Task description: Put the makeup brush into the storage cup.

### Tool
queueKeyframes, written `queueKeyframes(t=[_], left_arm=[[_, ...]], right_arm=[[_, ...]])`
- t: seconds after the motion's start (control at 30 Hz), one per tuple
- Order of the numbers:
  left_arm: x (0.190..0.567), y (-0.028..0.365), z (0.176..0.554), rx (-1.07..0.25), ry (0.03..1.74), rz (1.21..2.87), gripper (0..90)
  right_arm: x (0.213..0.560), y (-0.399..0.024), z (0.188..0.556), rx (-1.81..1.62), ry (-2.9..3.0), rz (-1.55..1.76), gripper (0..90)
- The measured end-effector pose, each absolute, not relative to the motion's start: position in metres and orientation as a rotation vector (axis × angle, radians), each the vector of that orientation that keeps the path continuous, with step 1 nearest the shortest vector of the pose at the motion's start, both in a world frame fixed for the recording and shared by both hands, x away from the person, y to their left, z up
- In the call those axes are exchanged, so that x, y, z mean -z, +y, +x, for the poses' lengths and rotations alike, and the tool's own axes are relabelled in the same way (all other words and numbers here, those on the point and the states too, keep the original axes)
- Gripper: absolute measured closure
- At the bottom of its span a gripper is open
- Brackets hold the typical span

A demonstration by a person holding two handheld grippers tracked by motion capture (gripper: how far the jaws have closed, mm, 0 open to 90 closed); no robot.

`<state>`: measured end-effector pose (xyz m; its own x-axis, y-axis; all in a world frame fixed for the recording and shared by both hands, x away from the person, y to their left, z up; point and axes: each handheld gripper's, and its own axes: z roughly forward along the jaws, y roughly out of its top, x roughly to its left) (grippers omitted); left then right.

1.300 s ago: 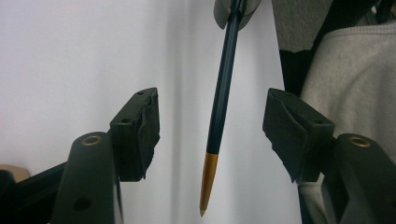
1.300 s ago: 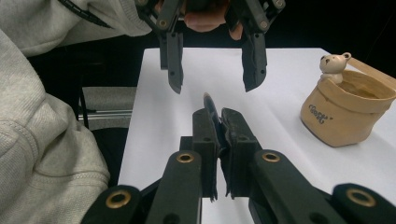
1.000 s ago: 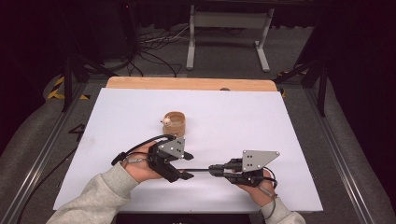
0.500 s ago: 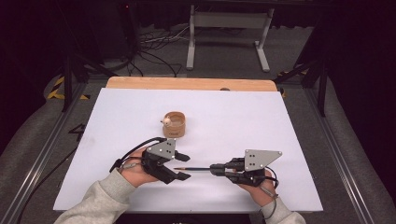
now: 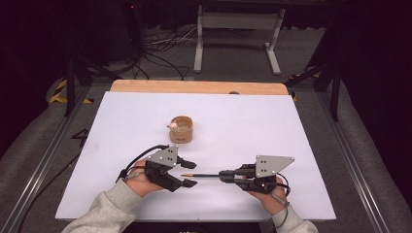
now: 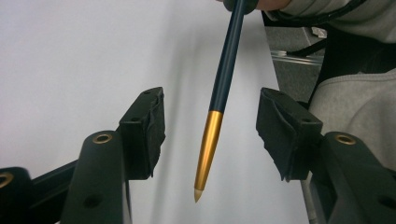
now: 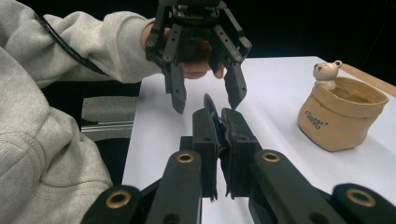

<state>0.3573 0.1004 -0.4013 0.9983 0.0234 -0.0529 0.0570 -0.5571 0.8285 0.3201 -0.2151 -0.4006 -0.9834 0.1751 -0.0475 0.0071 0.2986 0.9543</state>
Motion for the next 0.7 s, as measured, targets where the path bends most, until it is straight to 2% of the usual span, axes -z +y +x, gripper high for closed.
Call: queueKeyframes(t=[0.4, 0.63, 0.7], left_arm=[[0.412, 0.101, 0.359, 0.048, 0.042, 2.144, 54.5], [0.411, 0.106, 0.359, 0.044, 0.038, 2.120, 63.2], [0.410, 0.106, 0.359, 0.039, 0.034, 2.129, 68.4]], right_arm=[[0.402, -0.216, 0.321, -1.789, 2.411, 0.172, 85.2], [0.403, -0.218, 0.322, -1.799, 2.411, 0.181, 85.2], [0.404, -0.218, 0.322, -1.803, 2.411, 0.182, 85.1]])
